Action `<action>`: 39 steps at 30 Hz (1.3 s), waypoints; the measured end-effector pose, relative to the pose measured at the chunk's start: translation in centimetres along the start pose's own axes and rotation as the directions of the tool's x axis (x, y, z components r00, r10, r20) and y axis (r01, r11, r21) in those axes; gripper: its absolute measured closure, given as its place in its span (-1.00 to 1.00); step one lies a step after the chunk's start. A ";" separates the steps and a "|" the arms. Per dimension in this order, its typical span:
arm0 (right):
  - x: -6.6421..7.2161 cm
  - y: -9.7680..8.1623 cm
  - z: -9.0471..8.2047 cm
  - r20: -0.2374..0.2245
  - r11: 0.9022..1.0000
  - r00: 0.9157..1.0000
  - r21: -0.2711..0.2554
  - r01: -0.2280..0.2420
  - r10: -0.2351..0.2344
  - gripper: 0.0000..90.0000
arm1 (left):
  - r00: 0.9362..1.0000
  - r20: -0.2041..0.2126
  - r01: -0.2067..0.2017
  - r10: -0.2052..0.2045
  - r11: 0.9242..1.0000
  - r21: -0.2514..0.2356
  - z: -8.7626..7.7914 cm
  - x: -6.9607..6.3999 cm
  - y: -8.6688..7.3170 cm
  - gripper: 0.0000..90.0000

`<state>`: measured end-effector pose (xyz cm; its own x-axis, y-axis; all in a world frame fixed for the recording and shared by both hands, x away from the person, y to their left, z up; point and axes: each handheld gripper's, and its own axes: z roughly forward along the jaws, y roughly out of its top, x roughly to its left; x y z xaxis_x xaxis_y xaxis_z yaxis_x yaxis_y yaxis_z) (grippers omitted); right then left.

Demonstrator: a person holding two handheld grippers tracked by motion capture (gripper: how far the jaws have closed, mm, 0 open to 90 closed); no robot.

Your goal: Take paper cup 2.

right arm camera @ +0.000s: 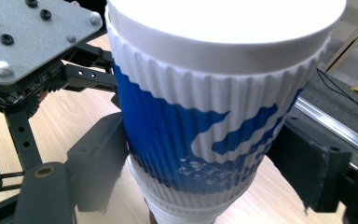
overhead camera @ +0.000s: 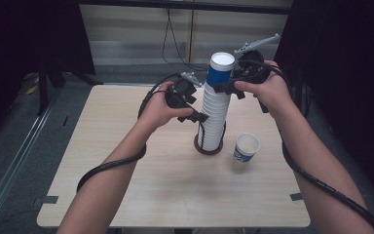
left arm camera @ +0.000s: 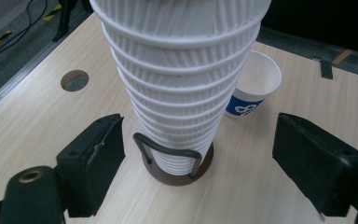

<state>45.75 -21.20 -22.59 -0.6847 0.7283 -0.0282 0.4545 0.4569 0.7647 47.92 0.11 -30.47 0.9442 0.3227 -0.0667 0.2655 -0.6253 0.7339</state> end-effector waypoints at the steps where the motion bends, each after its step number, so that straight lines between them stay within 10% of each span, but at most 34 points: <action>1: 0.0 0.0 0.0 0.002 1.000 1.000 0.001 -0.003 0.003 -0.54 | 1.000 -0.003 0.002 -0.002 1.000 -0.004 0.0 0.0 0.1 -0.63; 39: 0.1 -0.3 -0.3 -0.004 1.000 1.000 -0.017 -0.012 0.012 -0.50 | 0.998 -0.037 0.040 -0.046 0.986 -0.162 0.4 0.1 3.1 -0.61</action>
<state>45.41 -21.42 -22.60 -0.6812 0.7319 -0.0165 0.4529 0.4390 0.7760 48.96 -2.08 -28.50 0.9231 0.3771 -0.0755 0.2676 -0.4888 0.8303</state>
